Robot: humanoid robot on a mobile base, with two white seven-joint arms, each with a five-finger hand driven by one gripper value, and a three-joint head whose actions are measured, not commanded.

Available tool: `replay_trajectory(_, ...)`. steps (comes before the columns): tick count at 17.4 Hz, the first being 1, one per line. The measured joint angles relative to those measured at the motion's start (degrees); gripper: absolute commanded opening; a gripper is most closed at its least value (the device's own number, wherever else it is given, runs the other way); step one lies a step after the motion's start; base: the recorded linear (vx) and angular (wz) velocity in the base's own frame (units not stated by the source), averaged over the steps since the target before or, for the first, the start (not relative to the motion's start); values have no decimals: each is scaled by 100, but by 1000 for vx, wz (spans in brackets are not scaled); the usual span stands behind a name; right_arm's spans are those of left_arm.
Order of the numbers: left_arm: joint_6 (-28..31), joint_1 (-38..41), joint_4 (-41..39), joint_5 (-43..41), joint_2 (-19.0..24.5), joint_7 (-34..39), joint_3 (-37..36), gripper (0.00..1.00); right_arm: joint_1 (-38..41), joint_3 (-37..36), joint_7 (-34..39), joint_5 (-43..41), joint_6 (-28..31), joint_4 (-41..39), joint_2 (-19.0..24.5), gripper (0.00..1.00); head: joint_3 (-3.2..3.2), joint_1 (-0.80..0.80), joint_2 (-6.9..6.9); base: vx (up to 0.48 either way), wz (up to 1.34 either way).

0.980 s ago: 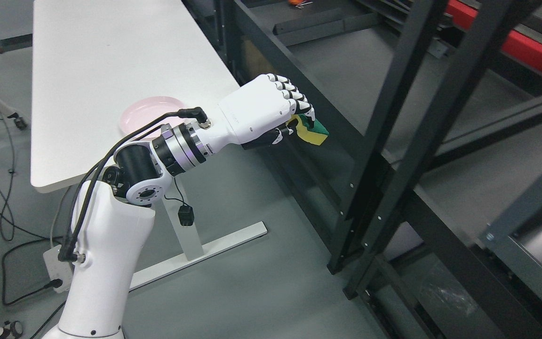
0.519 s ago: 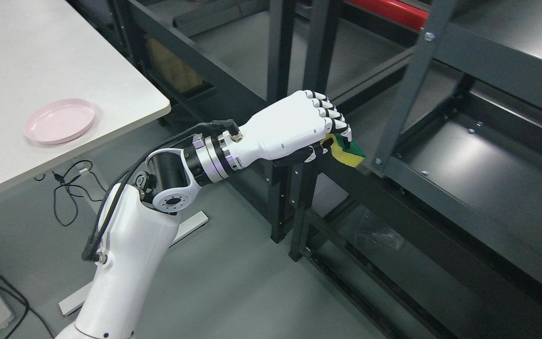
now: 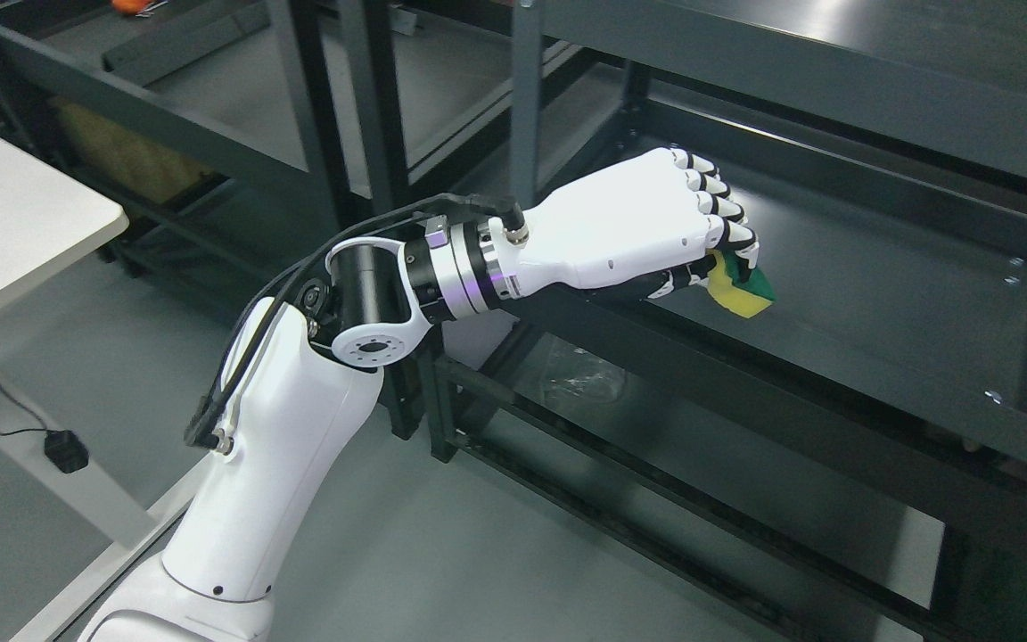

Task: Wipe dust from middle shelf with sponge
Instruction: 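Carry the sponge toward the grey shelf while the robot turns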

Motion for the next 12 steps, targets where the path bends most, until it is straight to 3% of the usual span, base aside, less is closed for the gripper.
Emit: replay_trajectory(12, 0, -1771, 314, -210, -41, 0, -355, 2, 0, 0, -3, 0, 0, 0, 0, 100, 0, 0, -3, -52, -555)
